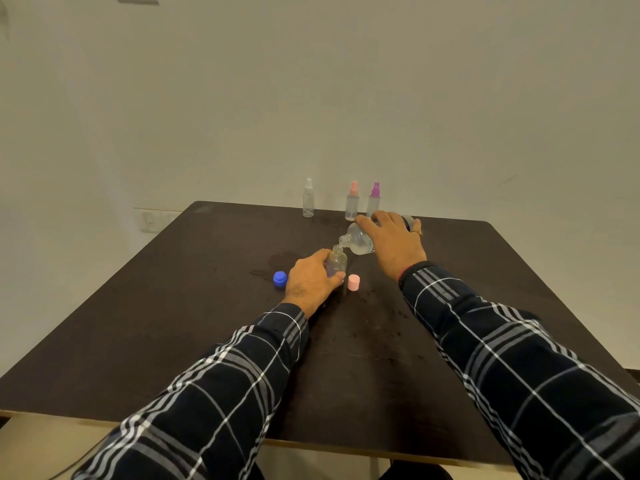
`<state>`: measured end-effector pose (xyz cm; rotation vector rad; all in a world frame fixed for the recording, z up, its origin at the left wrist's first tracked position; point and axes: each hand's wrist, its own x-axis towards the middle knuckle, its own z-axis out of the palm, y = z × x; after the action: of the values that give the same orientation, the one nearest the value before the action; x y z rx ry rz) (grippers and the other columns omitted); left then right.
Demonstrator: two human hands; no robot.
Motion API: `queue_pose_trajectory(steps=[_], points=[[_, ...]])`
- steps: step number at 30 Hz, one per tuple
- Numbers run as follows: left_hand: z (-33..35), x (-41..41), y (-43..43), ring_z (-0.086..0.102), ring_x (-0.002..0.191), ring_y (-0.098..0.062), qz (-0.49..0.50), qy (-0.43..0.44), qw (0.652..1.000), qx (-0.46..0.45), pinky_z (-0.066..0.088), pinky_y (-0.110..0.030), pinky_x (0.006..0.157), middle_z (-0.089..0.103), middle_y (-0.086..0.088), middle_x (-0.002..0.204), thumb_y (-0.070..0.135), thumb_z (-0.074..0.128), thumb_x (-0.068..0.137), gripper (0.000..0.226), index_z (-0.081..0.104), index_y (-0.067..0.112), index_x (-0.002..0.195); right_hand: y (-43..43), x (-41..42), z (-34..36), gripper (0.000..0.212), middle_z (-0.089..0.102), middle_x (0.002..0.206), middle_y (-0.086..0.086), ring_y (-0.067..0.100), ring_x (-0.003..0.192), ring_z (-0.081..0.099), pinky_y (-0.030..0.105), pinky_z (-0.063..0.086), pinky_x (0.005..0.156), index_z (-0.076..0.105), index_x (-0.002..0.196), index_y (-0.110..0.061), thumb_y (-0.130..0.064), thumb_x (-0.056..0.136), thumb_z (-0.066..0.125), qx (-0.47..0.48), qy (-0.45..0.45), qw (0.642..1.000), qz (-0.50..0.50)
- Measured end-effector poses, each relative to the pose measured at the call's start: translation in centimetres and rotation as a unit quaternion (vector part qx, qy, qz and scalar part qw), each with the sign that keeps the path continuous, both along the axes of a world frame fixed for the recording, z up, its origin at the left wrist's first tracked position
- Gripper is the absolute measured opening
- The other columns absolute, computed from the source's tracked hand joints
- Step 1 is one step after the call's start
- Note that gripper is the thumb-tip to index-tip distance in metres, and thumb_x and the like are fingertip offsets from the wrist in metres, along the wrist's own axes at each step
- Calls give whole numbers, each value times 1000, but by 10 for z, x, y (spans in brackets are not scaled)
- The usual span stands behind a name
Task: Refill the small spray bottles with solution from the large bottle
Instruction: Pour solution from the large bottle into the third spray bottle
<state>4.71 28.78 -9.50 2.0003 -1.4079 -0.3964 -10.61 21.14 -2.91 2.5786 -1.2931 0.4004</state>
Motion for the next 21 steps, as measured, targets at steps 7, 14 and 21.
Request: queue_pose_trajectory(steps=[7, 14, 21], points=[[-1, 0, 1, 64, 111, -19, 0, -2, 1000, -9, 52, -41, 100, 68, -1, 121, 39, 72, 89, 53, 52, 26, 136, 1, 1, -1, 72, 40, 144, 7, 30, 140, 31, 74, 19, 110, 33, 148, -34, -9, 90, 67, 1, -2, 1000, 1], [-1, 0, 1, 64, 112, -19, -2, -5, 1000, -3, 52, -42, 100, 67, -2, 123, 39, 71, 89, 54, 51, 25, 137, 1, 0, -1, 73, 40, 144, 7, 30, 139, 32, 73, 20, 110, 33, 148, -34, -5, 89, 66, 0, -7, 1000, 2], [0, 0, 0, 63, 112, -20, 1, -6, 1000, -1, 52, -43, 101, 67, -2, 124, 39, 71, 90, 54, 51, 25, 137, 1, 1, -1, 72, 40, 144, 7, 30, 140, 32, 74, 19, 110, 32, 148, -34, -8, 90, 66, 1, -4, 1000, 1]])
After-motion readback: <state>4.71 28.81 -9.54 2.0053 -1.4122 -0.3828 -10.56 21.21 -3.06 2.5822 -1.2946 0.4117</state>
